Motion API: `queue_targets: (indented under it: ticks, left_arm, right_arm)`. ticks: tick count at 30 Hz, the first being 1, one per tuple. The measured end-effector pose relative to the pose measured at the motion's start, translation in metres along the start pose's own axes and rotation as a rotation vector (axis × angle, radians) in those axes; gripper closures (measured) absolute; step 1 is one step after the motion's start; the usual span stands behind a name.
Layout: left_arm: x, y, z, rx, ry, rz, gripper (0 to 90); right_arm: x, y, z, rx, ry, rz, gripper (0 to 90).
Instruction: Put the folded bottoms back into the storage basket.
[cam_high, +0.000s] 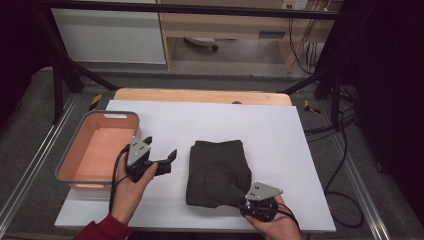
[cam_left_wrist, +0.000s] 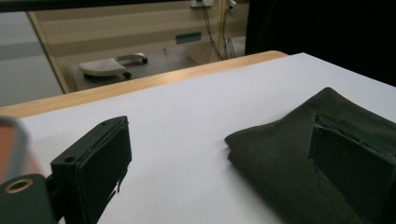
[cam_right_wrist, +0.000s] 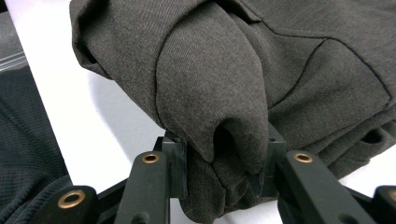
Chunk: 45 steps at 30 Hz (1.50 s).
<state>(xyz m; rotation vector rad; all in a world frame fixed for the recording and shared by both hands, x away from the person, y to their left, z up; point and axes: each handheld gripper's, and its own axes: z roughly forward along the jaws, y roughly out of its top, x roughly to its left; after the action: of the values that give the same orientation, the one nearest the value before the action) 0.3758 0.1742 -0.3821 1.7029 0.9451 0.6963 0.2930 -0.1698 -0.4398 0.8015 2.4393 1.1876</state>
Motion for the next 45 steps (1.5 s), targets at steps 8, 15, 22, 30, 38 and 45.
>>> queue_targets:
  ticks: [8, 15, 22, 30, 38, 45]
  left_arm:
    - [-0.004, -0.002, 0.046, 0.03, -0.039, -0.079, 7.9]
    - [-0.006, -0.013, 0.078, 0.133, -0.065, -0.113, 9.5]
    - [-0.011, -0.02, 0.091, 0.184, -0.064, -0.09, 10.2]
    - [-0.017, -0.025, 0.099, 0.215, -0.084, -0.095, 12.2]
    - [-0.019, -0.033, 0.108, 0.249, -0.057, -0.086, 13.2]
    - [-0.021, -0.039, 0.114, 0.296, -0.067, -0.119, 13.9]
  right_arm:
    - [0.0, -0.002, 0.002, 0.002, 0.007, -0.008, 63.5]
    - [0.001, -0.002, 0.002, 0.005, 0.003, 0.004, 62.6]
    - [0.0, -0.002, 0.003, 0.003, 0.005, 0.009, 61.3]
    - [0.001, -0.003, 0.003, 0.0, 0.004, 0.01, 60.0]
    - [0.001, -0.003, 0.003, -0.002, 0.009, 0.008, 59.1]
    - [0.001, -0.004, 0.003, -0.003, 0.009, 0.01, 58.8]
